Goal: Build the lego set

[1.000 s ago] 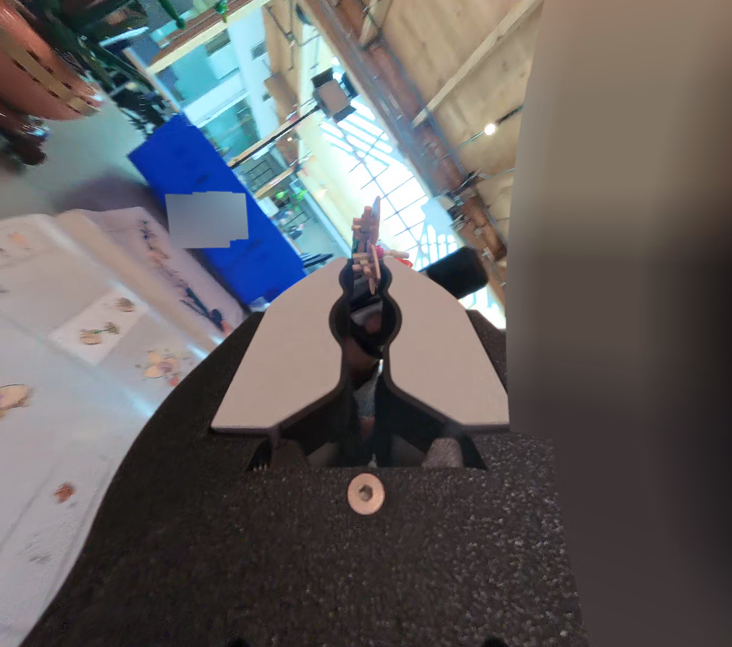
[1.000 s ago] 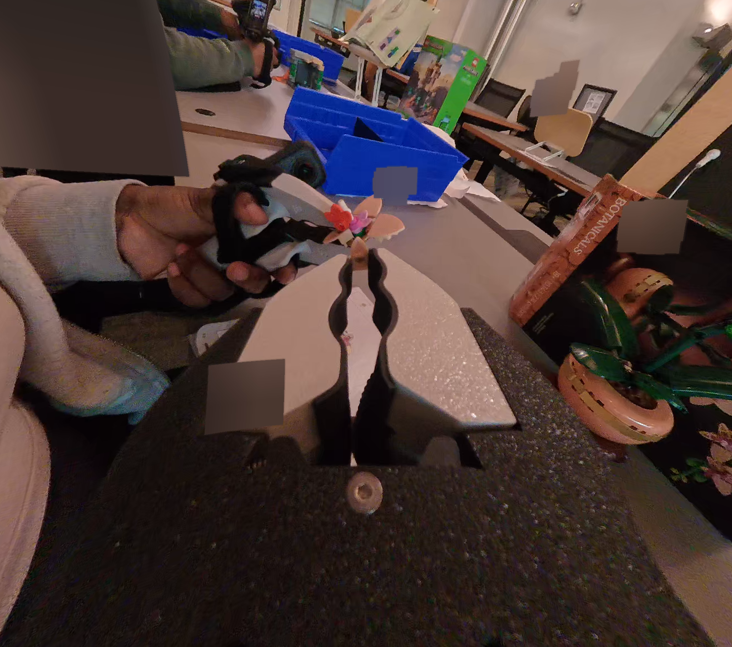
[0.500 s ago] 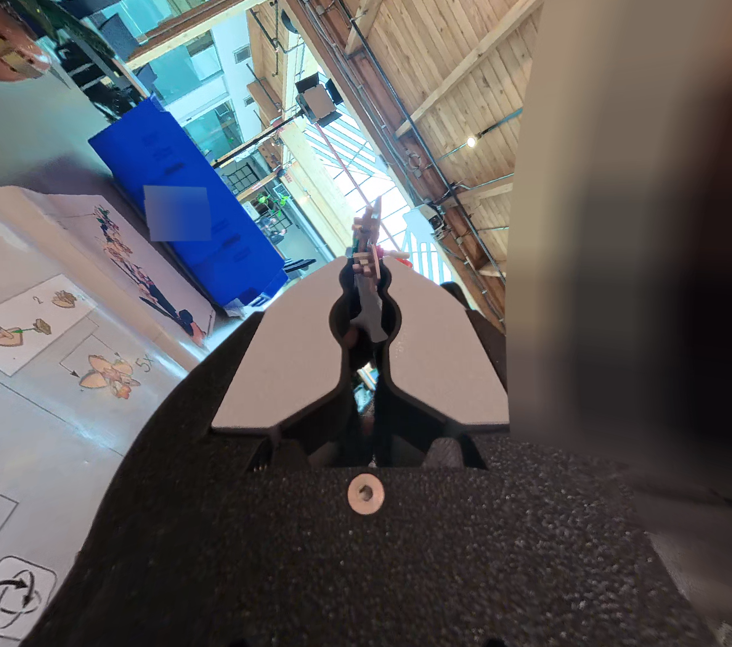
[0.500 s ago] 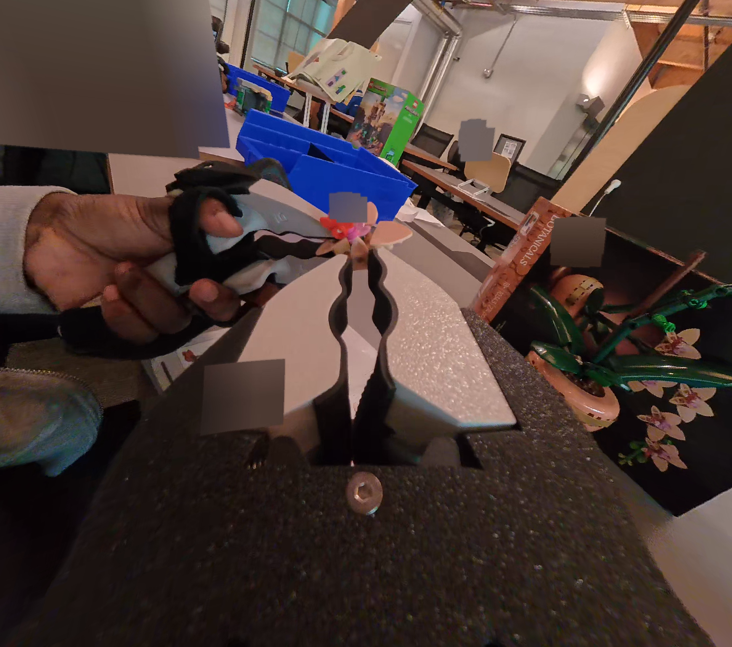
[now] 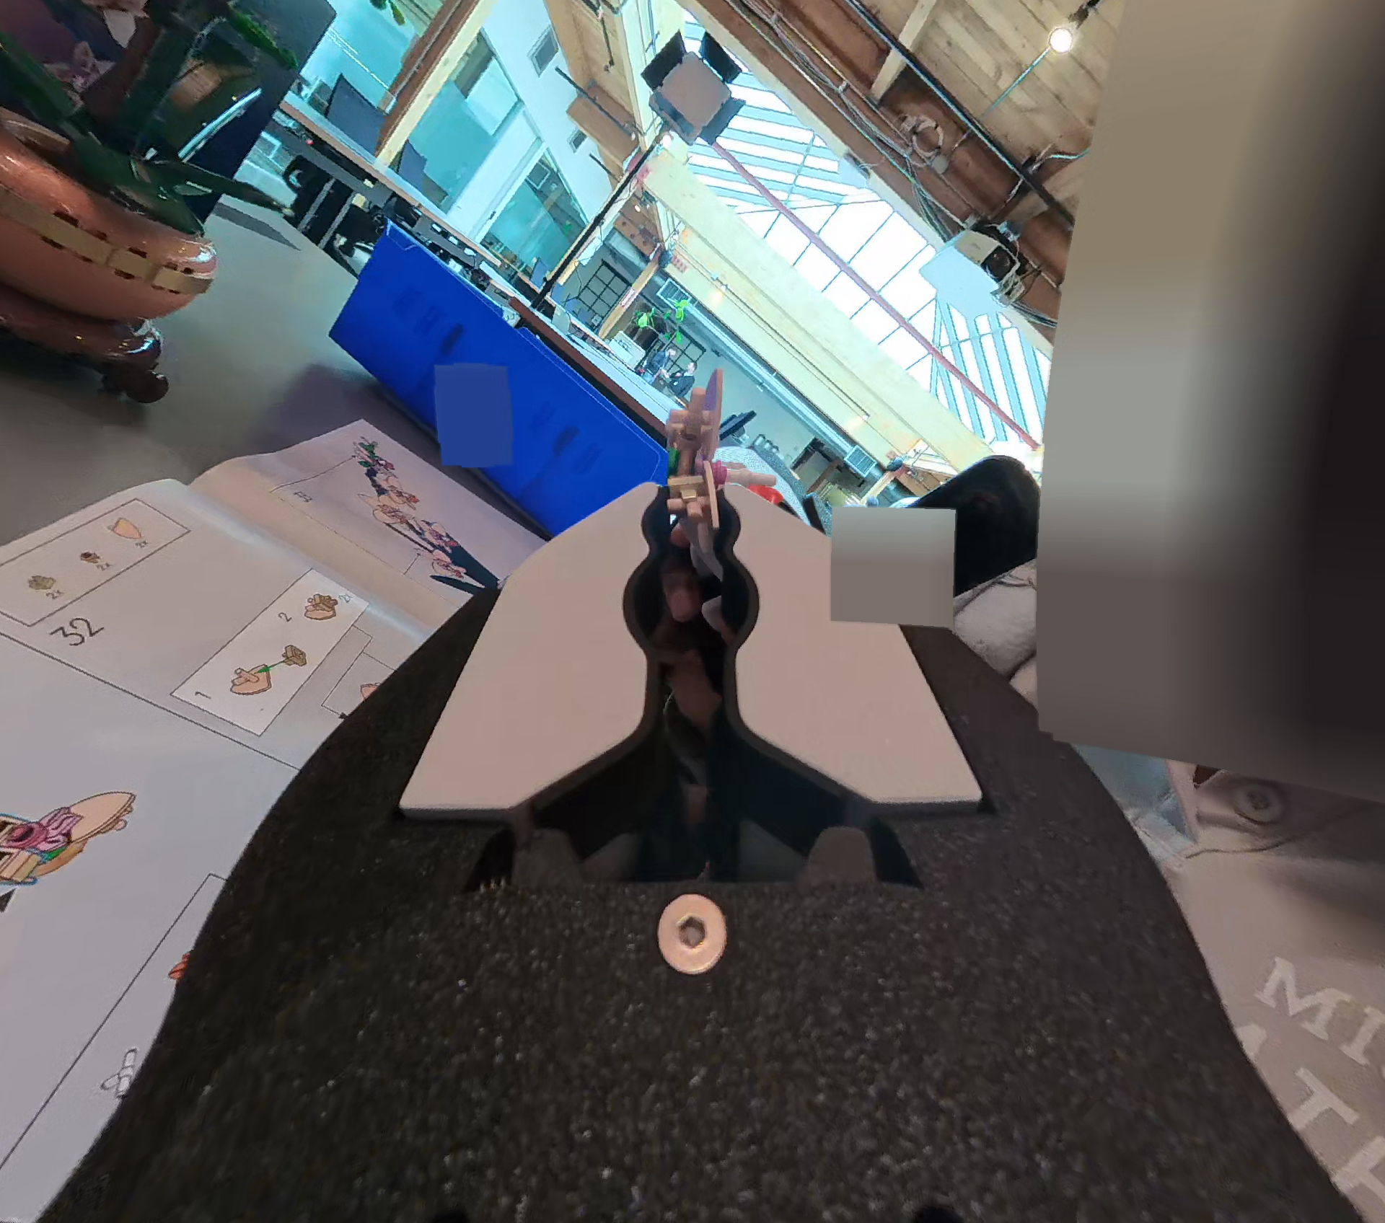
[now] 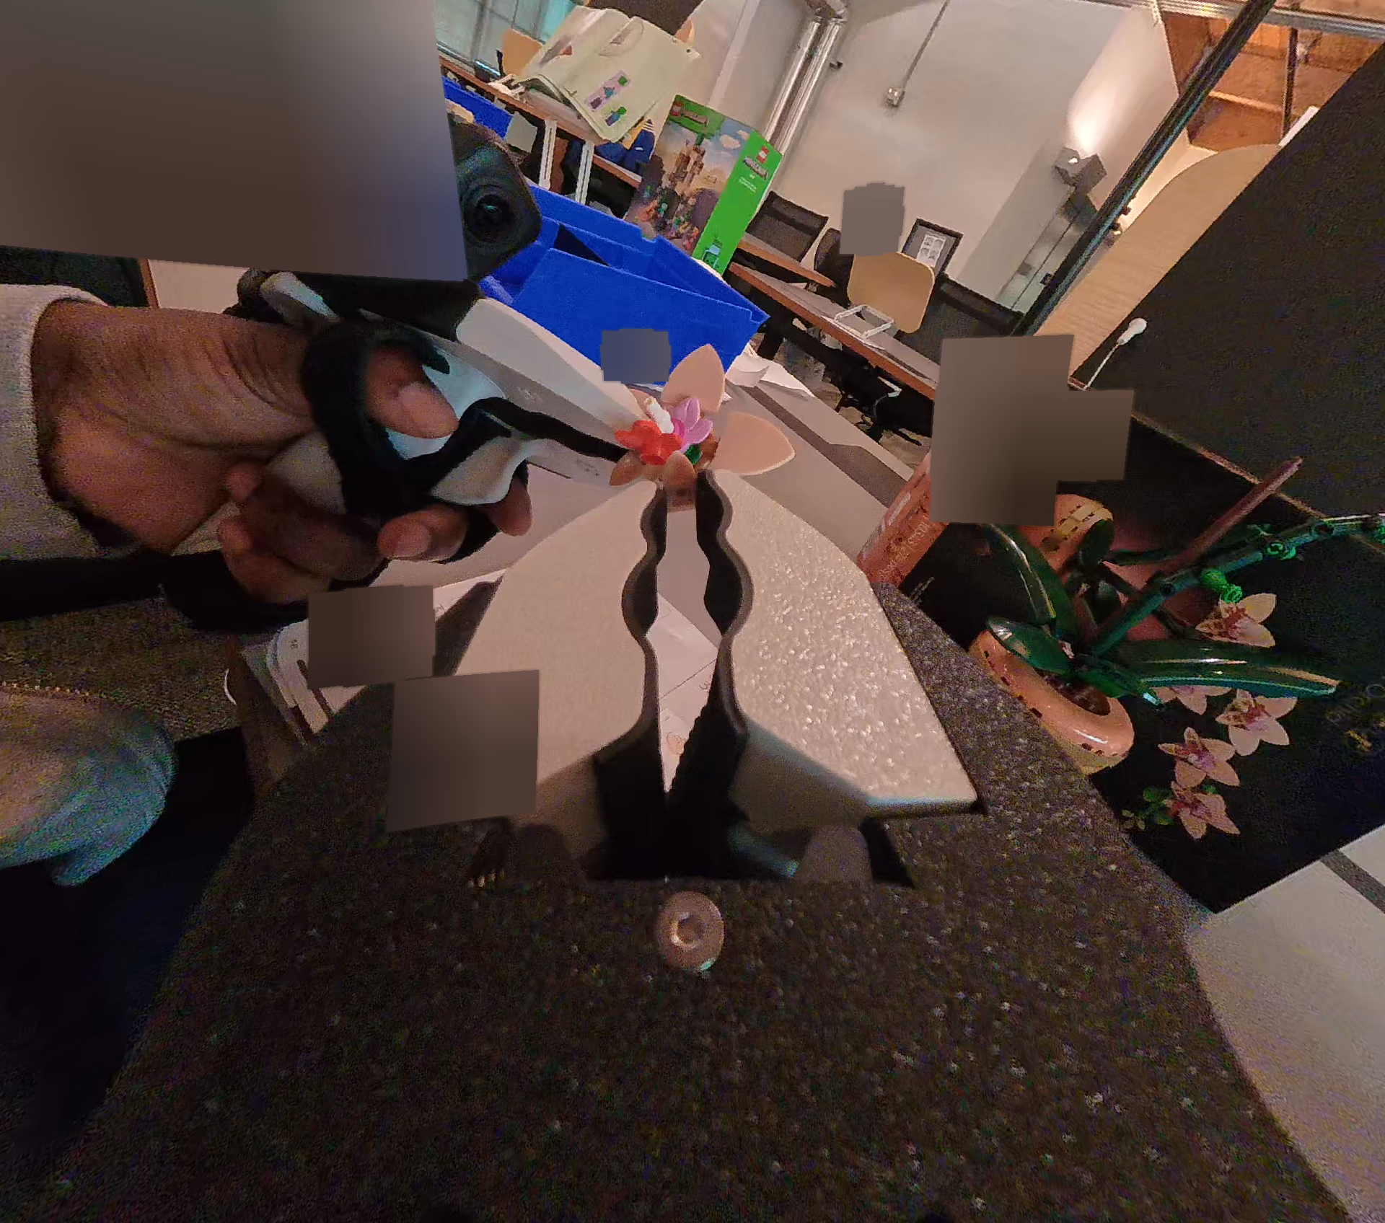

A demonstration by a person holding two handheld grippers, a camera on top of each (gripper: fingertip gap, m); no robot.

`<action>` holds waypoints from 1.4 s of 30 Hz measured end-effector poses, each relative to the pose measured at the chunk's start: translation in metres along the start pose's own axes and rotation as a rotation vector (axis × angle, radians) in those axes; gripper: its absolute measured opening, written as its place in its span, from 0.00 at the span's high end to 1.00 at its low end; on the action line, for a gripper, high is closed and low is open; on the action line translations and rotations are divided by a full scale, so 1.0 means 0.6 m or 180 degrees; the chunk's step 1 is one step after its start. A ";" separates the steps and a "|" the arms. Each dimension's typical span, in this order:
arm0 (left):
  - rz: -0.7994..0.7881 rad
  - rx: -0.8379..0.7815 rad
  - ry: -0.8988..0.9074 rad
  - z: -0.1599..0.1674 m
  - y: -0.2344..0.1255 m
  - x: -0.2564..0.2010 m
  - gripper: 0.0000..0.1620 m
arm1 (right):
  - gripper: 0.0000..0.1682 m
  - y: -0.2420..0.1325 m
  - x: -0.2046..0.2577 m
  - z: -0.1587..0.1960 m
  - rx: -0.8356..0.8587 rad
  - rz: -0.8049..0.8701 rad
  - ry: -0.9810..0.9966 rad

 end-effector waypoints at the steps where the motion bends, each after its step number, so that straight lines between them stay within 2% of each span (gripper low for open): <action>1: 0.0004 -0.0004 -0.0009 0.000 0.000 0.001 0.94 | 0.95 0.000 0.001 0.000 0.0014 0.0032 0.0032; 6: 0.0153 -0.0202 -0.0113 0.007 0.002 0.004 0.94 | 0.96 -0.003 0.002 -0.002 -0.0027 0.0289 0.0181; 14: 0.0112 -0.0129 -0.0140 0.009 0.003 0.004 0.94 | 0.96 -0.006 0.000 0.002 -0.0024 0.0202 0.0338; 20: 0.0099 -0.0103 -0.0236 0.012 0.004 0.007 0.94 | 0.96 -0.006 -0.006 0.016 -0.0083 0.0059 0.0722; 29: -0.0014 0.0000 -0.0274 0.014 0.005 0.009 0.94 | 0.96 -0.008 -0.002 0.025 -0.0072 0.0001 0.0848; 35: -0.0046 0.0013 -0.0292 0.013 0.004 0.013 0.94 | 0.96 -0.005 -0.001 0.028 0.0005 0.0050 0.0716; 42: -0.0009 -0.0004 -0.0198 0.013 0.009 0.010 0.94 | 0.96 -0.009 0.006 0.020 -0.0028 0.0338 0.0545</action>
Point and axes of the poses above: each gripper's, where its closed fingertips meet, y out along the fingers, z out of its underside, x = y × z across the jaws, the point moved 9 cm from there along -y, back along the fingers, and after that the axes turned 13 degrees about z, right-handed, at the moved point
